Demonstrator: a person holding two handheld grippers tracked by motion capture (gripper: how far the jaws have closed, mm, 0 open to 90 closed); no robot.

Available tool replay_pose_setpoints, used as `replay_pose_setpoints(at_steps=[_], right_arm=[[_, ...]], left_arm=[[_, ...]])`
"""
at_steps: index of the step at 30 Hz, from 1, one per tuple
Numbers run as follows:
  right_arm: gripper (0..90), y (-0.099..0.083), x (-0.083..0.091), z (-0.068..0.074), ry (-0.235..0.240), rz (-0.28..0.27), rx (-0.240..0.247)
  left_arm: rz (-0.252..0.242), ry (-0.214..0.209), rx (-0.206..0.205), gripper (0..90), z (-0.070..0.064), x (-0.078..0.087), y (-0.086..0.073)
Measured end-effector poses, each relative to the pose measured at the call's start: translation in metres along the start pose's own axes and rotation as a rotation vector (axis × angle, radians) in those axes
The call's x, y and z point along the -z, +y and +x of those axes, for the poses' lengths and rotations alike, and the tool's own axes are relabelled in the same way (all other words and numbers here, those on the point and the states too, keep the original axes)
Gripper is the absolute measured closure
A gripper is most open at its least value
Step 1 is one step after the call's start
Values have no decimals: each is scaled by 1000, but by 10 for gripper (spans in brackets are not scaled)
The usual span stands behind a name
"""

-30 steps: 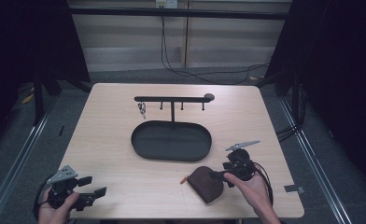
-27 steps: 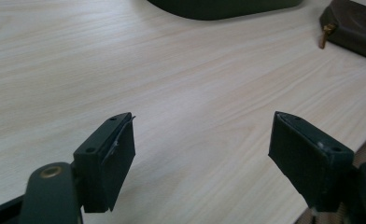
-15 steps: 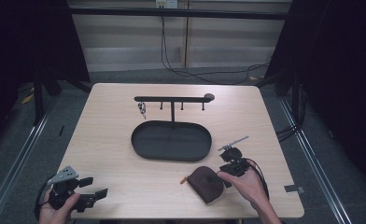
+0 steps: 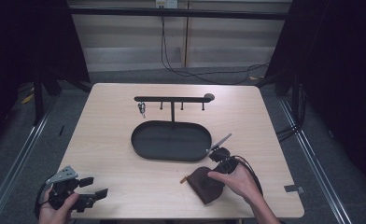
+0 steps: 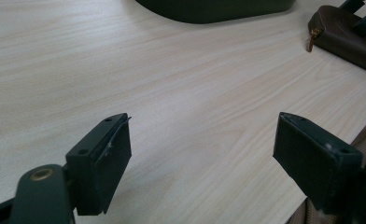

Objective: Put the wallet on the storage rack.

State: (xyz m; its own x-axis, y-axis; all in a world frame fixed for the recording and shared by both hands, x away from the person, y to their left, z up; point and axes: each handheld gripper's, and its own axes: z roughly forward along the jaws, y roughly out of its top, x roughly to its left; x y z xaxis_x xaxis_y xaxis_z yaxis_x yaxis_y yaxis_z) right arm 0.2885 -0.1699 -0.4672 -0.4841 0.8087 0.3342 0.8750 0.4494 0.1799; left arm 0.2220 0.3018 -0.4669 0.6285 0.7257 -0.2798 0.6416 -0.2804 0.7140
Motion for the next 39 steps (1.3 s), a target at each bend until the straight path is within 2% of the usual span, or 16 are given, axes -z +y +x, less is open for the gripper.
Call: replay_pose_setpoints(at_steps=[2, 6, 9, 15, 21, 28, 31, 32, 35, 37, 39], right_arm=[[197, 1, -2, -2, 6, 15, -13], [269, 2, -2, -4, 43, 25, -28], [275, 2, -2, -5, 49, 26, -27], [292, 3, -1, -4, 45, 35, -28], [321, 5, 1, 0, 13, 42, -25], [428, 4, 6, -3, 8, 21, -31], [570, 3, 12, -2, -10, -4, -28], [650, 2, 14, -5, -7, -19, -30], [671, 1, 16, -8, 9, -33, -33], [673, 2, 16, -7, 10, -28, -36], [719, 2, 18, -8, 9, -31, -31]], left_arm=[[2, -2, 8, 189, 0, 0, 0], [0, -2, 7, 189, 0, -1, 0], [-4, -10, -6, 189, -1, -1, 0], [-12, -8, -7, 188, 0, 0, 0], [-17, -17, -10, 188, -1, 0, 0], [0, -28, -20, 188, -1, -3, 1], [3, -26, -21, 187, -1, -3, 1], [4, -28, -20, 187, -1, -3, 1], [3, -50, -7, 187, -1, -3, 0], [6, -41, -11, 187, -1, -3, 0], [5, -40, -16, 187, -2, -3, 0]])
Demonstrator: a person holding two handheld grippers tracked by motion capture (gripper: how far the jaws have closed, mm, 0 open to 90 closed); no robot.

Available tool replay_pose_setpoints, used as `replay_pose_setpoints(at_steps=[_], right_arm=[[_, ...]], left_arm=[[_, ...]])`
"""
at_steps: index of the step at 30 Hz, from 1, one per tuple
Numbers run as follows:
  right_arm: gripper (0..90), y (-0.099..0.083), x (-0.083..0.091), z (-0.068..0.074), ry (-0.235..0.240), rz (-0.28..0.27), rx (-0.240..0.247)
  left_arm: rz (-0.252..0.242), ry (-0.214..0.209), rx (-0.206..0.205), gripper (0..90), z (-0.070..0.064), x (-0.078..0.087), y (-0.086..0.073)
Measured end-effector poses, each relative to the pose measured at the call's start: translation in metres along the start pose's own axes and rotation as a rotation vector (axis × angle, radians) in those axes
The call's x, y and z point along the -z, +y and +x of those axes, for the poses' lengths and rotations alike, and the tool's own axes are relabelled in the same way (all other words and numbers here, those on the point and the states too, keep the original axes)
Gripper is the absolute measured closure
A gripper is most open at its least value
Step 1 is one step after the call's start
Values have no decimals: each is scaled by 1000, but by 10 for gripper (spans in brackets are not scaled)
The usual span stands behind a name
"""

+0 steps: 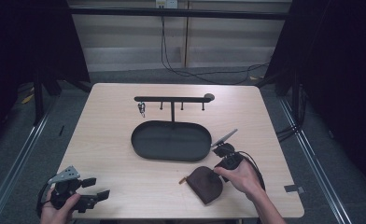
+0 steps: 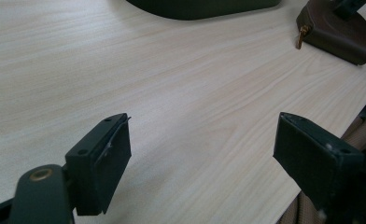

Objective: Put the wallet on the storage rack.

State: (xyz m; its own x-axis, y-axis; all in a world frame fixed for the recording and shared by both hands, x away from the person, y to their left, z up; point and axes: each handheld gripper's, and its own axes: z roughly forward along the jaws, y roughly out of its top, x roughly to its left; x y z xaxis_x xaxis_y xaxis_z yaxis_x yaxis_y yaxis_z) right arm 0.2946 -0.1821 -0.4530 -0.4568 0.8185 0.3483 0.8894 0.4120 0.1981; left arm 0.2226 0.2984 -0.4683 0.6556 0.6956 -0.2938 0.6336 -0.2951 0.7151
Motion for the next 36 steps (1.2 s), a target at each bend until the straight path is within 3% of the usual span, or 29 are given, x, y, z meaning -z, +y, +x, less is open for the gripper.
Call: replay_pose_setpoints(at_steps=[2, 10, 21, 36], right_arm=[[745, 1, 4, -1, 23, -5, -1], [768, 8, 11, 14, -28, 17, 35], [818, 14, 22, 21, -9, 40, 42], [827, 20, 34, 21, -81, 66, 52]], left_arm=[[1, 1, -1, 187, 0, 0, 0], [2, 8, 2, 187, 0, 0, 0], [3, 8, 10, 187, 1, 1, 0], [14, 6, 11, 187, 1, -1, 0]])
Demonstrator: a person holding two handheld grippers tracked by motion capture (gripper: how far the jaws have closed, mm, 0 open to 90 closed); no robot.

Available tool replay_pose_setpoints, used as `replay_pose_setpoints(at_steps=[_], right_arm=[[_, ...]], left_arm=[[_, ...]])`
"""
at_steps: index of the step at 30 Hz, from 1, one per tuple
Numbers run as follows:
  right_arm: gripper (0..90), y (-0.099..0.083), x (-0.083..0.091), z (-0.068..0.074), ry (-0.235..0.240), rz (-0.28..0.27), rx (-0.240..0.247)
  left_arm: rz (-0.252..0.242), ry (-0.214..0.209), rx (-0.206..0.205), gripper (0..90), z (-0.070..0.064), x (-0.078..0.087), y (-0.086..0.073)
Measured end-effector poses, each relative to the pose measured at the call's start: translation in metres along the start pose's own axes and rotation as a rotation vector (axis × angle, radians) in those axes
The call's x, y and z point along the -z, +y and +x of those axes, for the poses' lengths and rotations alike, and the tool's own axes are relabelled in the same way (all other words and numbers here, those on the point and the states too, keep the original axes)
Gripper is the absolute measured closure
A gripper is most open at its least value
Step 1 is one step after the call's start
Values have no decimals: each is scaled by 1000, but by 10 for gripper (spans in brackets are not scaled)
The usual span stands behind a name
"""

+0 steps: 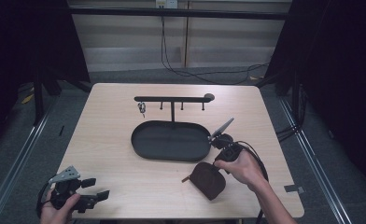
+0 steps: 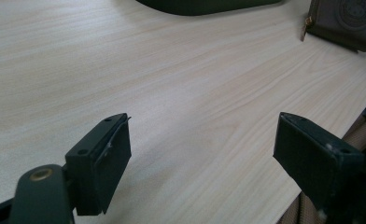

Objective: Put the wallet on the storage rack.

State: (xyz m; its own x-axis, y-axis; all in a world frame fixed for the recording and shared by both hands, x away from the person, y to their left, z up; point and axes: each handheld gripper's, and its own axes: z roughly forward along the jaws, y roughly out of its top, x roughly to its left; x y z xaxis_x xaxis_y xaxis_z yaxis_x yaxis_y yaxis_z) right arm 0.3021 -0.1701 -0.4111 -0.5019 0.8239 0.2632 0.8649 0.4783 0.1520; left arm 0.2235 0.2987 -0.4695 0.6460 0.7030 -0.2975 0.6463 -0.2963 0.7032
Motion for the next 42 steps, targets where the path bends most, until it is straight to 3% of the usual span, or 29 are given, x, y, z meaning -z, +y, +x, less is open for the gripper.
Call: replay_pose_setpoints(at_steps=[22, 38, 42], right_arm=[[832, 6, 29, 1, -72, -30, -31], [832, 15, 47, -2, -80, -43, -72], [832, 19, 53, -4, -94, -53, -64]], left_arm=[[5, -4, 0, 187, 0, 0, 0], [7, 2, -1, 187, 2, 1, 1], [4, -2, -3, 187, 3, 2, 1]])
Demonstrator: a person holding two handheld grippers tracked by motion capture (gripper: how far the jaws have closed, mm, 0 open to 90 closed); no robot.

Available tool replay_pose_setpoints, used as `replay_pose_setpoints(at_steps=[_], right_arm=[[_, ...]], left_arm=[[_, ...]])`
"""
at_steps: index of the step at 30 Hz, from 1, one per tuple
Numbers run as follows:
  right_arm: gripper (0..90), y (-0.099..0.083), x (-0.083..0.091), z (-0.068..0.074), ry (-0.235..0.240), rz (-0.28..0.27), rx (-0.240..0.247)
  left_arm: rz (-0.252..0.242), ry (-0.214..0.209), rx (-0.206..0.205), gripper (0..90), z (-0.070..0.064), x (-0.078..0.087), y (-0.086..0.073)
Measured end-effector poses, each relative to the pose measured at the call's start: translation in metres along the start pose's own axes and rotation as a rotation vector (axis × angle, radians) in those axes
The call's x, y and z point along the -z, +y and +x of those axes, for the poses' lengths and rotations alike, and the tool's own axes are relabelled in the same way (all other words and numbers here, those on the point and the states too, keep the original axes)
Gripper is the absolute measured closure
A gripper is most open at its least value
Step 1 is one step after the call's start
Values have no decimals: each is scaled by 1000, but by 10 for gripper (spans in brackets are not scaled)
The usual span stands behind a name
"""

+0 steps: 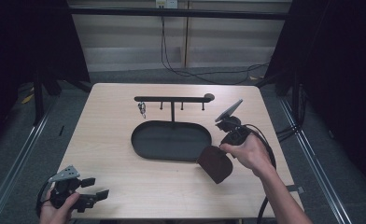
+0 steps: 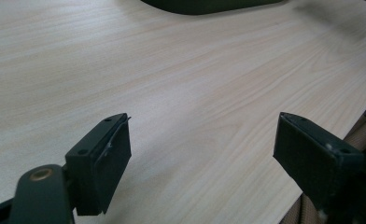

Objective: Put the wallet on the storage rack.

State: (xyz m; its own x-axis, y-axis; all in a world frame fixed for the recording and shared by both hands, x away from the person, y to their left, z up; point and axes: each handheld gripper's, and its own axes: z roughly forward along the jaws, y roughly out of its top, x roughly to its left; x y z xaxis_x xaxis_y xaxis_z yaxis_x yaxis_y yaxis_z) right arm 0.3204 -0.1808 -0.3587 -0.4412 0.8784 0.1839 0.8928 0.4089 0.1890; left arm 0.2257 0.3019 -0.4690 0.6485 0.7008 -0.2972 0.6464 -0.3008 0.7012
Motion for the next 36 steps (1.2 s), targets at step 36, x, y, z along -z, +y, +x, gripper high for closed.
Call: replay_pose_setpoints(at_steps=[36], right_arm=[[838, 59, 12, -13, -42, -105, -141]], left_arm=[[-5, 9, 4, 187, 0, 0, 0]])
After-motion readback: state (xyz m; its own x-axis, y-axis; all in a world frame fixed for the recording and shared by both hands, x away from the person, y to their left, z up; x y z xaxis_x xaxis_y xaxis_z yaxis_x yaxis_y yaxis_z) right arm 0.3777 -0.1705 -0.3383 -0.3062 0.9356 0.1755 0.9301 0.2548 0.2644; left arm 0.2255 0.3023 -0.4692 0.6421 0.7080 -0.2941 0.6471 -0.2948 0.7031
